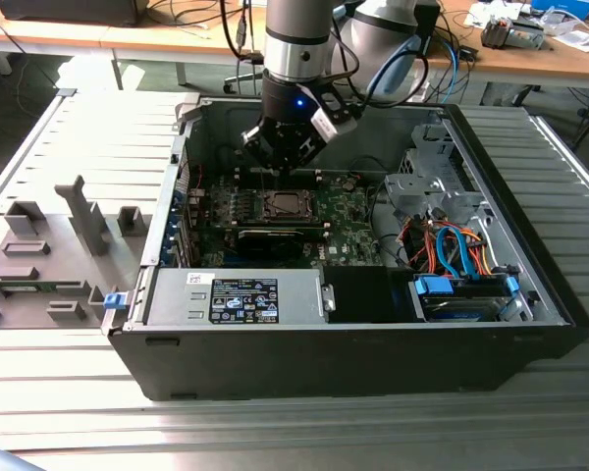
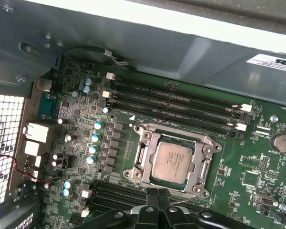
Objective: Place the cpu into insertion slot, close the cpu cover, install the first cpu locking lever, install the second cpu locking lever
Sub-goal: 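Install the first cpu locking lever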
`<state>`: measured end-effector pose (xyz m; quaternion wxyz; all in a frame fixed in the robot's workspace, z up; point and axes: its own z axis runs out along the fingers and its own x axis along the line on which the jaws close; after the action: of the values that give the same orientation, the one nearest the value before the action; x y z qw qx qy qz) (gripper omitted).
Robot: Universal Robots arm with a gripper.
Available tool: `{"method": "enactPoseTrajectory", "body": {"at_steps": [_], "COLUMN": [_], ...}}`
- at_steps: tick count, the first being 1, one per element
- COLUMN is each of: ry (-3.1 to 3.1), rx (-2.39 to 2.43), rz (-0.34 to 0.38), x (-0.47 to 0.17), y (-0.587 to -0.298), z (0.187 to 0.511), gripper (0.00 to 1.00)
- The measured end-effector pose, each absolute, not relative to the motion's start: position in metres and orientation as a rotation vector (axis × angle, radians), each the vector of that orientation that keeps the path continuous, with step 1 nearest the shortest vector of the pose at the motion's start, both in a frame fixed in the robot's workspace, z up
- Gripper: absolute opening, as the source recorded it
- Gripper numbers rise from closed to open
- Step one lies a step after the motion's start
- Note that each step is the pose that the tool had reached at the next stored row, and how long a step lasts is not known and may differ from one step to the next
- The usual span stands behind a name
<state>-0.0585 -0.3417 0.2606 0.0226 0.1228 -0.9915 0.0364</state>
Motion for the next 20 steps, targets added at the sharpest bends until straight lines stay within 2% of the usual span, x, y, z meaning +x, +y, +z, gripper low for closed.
{"method": "enactPoseTrajectory", "body": {"at_steps": [20], "ry": [-3.047], "rx": [0.571], "rz": [0.111], "x": [-0.0585], "y": [-0.3417], "z": [0.2606], "gripper": [0.11]}}
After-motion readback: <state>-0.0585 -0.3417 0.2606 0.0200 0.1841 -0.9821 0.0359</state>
